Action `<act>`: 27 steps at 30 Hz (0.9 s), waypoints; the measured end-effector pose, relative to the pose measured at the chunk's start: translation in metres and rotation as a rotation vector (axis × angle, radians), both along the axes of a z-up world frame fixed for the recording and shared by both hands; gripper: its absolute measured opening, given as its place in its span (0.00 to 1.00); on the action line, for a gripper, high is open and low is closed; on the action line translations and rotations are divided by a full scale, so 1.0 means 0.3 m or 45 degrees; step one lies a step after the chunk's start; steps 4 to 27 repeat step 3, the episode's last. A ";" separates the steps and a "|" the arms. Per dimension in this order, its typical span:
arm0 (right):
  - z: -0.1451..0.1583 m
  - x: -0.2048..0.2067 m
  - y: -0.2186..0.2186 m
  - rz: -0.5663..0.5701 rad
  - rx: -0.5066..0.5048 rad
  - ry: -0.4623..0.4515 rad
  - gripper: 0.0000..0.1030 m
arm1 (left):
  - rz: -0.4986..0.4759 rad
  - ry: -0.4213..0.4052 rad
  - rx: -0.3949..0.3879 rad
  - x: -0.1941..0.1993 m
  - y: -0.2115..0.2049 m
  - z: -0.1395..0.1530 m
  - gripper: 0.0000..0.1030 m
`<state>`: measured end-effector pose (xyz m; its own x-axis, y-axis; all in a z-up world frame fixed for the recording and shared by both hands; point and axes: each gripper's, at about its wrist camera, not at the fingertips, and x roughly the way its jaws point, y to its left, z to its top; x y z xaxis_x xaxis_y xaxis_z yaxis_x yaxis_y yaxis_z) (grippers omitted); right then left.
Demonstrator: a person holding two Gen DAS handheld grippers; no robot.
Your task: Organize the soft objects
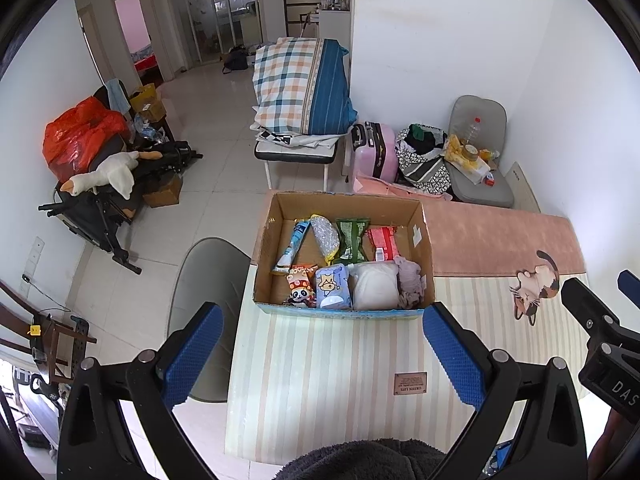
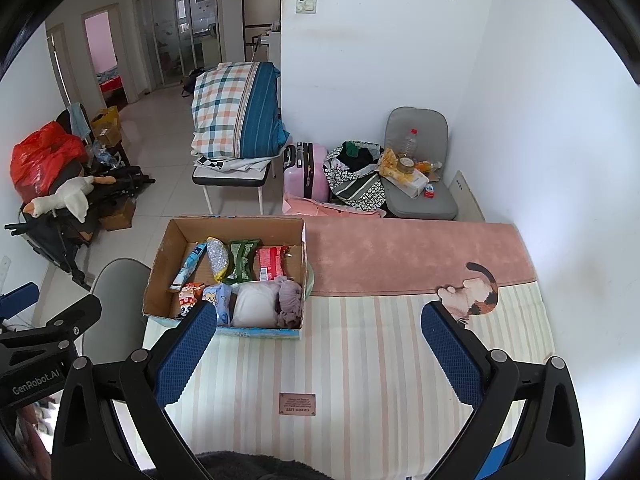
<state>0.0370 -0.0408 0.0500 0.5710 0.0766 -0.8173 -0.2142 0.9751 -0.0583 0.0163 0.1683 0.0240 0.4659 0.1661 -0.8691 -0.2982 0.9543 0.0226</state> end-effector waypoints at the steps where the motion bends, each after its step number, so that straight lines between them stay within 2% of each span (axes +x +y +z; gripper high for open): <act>1: 0.000 0.000 0.000 0.001 -0.001 0.000 1.00 | 0.002 -0.003 0.006 -0.003 -0.003 0.002 0.99; 27: 0.002 -0.003 -0.001 0.002 -0.001 0.000 1.00 | -0.001 -0.008 0.005 -0.006 -0.004 0.004 0.99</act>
